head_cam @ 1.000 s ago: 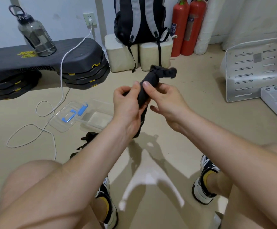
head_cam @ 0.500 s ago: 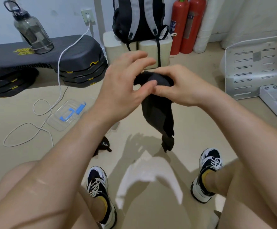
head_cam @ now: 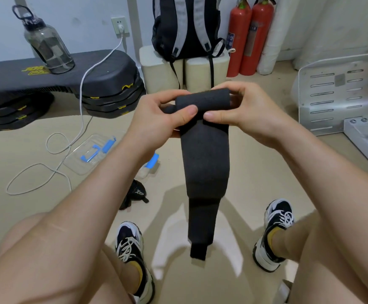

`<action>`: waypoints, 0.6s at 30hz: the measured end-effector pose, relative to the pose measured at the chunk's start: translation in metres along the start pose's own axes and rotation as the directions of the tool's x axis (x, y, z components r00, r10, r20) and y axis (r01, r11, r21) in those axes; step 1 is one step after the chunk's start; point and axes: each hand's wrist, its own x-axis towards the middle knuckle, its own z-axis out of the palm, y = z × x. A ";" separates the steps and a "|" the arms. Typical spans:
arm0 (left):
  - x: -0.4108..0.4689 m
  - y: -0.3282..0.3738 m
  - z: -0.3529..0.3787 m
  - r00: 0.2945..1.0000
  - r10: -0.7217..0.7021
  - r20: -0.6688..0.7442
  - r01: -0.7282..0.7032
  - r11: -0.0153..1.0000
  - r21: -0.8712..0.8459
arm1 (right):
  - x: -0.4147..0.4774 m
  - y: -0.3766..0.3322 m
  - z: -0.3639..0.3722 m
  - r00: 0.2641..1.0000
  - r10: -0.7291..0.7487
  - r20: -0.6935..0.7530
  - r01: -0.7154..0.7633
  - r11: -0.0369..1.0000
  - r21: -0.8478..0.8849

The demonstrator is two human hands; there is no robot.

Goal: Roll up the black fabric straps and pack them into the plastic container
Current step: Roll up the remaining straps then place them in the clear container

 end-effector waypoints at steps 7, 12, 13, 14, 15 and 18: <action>-0.003 -0.007 0.011 0.992 -0.045 -0.118 0.025 0.986 -0.167 | 0.001 0.010 0.008 0.979 0.142 0.149 -0.181 0.938 0.297; -0.004 -0.008 0.014 0.993 -0.039 -0.110 0.025 0.991 -0.129 | 0.003 0.014 0.013 0.992 0.124 0.031 -0.127 0.937 0.326; -0.003 -0.008 0.012 0.995 -0.047 -0.084 0.036 0.992 -0.119 | 0.004 0.015 0.012 0.994 0.111 0.022 -0.112 0.940 0.321; -0.002 -0.007 0.009 0.997 -0.056 -0.047 0.050 0.992 -0.119 | 0.004 0.015 0.011 0.995 0.096 0.019 -0.097 0.942 0.321; 0.000 -0.006 0.006 0.998 -0.067 -0.006 0.066 0.990 -0.124 | 0.004 0.015 0.009 0.997 0.077 0.021 -0.080 0.943 0.323; 0.001 -0.001 0.000 0.994 -0.081 0.074 0.089 0.991 -0.102 | 0.003 0.013 0.009 0.997 0.043 0.058 -0.059 0.949 0.310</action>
